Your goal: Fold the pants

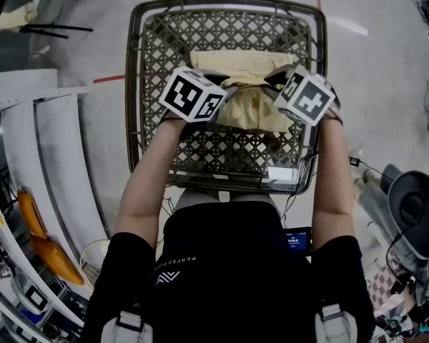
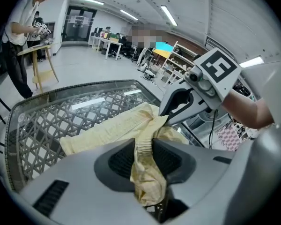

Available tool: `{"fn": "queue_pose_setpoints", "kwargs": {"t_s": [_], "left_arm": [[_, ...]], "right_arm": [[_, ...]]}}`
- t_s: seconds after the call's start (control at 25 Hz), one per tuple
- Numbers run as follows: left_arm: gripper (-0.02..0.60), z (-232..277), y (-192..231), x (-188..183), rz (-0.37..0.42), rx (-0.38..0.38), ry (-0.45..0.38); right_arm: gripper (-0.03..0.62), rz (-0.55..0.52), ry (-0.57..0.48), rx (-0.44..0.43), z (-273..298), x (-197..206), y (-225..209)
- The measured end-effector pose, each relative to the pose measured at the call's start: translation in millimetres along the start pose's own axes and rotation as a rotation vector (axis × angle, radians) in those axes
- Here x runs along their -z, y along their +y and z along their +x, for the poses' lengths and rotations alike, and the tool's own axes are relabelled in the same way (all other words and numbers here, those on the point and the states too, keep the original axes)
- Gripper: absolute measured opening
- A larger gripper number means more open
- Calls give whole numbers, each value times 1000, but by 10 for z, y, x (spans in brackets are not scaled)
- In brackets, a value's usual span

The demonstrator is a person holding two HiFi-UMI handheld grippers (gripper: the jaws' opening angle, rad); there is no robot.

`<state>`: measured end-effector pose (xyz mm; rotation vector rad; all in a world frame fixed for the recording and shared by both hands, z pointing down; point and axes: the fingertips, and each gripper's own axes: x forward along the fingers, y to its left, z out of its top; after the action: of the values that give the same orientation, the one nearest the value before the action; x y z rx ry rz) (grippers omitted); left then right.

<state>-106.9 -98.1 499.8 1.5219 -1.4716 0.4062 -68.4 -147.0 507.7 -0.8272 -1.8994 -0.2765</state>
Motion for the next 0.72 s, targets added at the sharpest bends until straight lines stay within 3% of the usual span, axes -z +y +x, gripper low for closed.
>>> {"fn": "queue_pose_setpoints", "kwargs": {"t_s": [0.44, 0.72], "left_arm": [[121, 189, 259, -4, -56, -41, 25], [112, 148, 391, -113, -92, -85, -27]], "right_arm": [[58, 50, 5, 29, 216, 21, -250], [58, 62, -20, 64, 235, -19, -335]]}}
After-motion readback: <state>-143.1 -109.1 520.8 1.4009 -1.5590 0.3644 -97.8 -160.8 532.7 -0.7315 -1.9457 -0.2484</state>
